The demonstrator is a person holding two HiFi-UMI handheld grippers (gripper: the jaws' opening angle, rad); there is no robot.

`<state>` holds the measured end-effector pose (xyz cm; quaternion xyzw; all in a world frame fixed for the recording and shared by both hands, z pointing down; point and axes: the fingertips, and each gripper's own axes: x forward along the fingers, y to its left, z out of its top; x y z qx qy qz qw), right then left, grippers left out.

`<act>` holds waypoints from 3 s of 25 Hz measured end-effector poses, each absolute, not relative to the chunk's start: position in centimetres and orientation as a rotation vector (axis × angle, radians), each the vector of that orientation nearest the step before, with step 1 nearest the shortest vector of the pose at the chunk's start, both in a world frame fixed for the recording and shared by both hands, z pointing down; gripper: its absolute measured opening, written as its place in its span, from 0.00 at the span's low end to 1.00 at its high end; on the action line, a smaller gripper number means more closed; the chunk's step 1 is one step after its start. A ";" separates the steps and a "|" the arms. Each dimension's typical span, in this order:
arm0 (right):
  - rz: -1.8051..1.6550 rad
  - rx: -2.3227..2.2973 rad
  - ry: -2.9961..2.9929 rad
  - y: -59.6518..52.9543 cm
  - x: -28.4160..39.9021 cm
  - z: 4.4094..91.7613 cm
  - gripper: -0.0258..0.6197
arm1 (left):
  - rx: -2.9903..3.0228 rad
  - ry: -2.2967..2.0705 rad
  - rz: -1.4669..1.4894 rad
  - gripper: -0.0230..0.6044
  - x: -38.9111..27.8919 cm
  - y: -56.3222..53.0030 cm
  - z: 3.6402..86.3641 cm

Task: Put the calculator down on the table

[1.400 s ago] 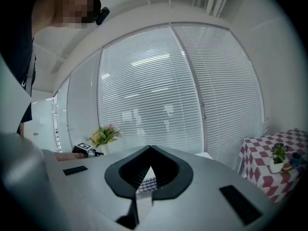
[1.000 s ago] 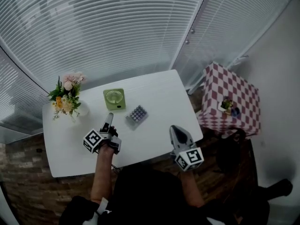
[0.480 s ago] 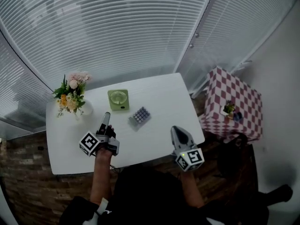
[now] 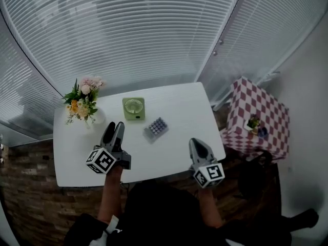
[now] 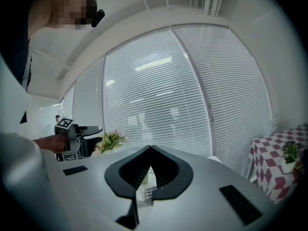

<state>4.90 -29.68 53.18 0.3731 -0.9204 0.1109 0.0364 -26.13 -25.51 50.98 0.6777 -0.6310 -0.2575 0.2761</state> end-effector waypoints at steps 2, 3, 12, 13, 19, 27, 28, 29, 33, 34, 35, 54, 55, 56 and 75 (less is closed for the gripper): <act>0.344 1.142 -2.829 -29.7 4.9 53.2 0.05 | 1.922 -1.756 -0.597 0.45 -25.3 -25.3 49.9; 0.344 1.140 -2.831 -29.7 4.9 53.2 0.05 | 1.971 -1.783 -0.551 0.45 -24.9 -25.1 49.4; 0.340 1.135 -2.838 -29.6 4.8 52.9 0.05 | 2.283 -1.957 -0.177 0.45 -21.8 -23.6 45.7; 0.337 1.130 -2.842 -29.6 4.8 52.9 0.05 | 2.315 -1.971 -0.165 0.45 -21.6 -23.5 45.4; 0.327 1.122 -2.853 -29.2 4.7 52.8 0.05 | 2.388 -2.030 -0.095 0.45 -20.3 -22.5 44.4; 0.312 1.117 -2.855 -29.0 4.6 52.4 0.05 | 2.348 -2.187 -0.023 0.45 -21.3 -21.5 44.2; 0.305 1.117 -2.856 -29.0 4.6 52.3 0.05 | 2.352 -2.221 -0.018 0.45 -21.4 -21.3 43.8; 0.300 1.118 -2.856 -29.0 4.6 52.2 0.05 | 2.358 -2.227 -0.012 0.45 -21.5 -21.1 43.7; 0.303 1.106 -2.861 -28.9 4.3 52.3 0.05 | 2.345 -2.204 -0.071 0.45 -21.6 -21.1 43.8; 0.304 1.101 -2.863 -28.9 4.2 52.3 0.05 | 2.339 -2.204 -0.072 0.45 -21.7 -21.0 43.8; 0.306 1.099 -2.864 -28.9 4.1 52.3 0.05 | 2.332 -2.202 -0.069 0.45 -21.9 -21.0 43.9; 0.224 1.100 -2.841 -29.1 3.9 52.0 0.05 | 2.336 -2.235 -0.001 0.05 -21.8 -21.4 44.4; 0.163 1.108 -2.818 -29.0 3.9 51.9 0.05 | 2.332 -2.231 -0.004 0.05 -21.8 -21.4 44.4; 0.102 1.114 -2.793 -28.8 4.0 51.8 0.05 | 2.329 -2.228 -0.005 0.05 -21.7 -21.4 44.4; -0.022 1.045 -2.828 -27.5 2.1 50.3 0.05 | 2.352 -2.217 0.032 0.05 -22.0 -20.7 44.9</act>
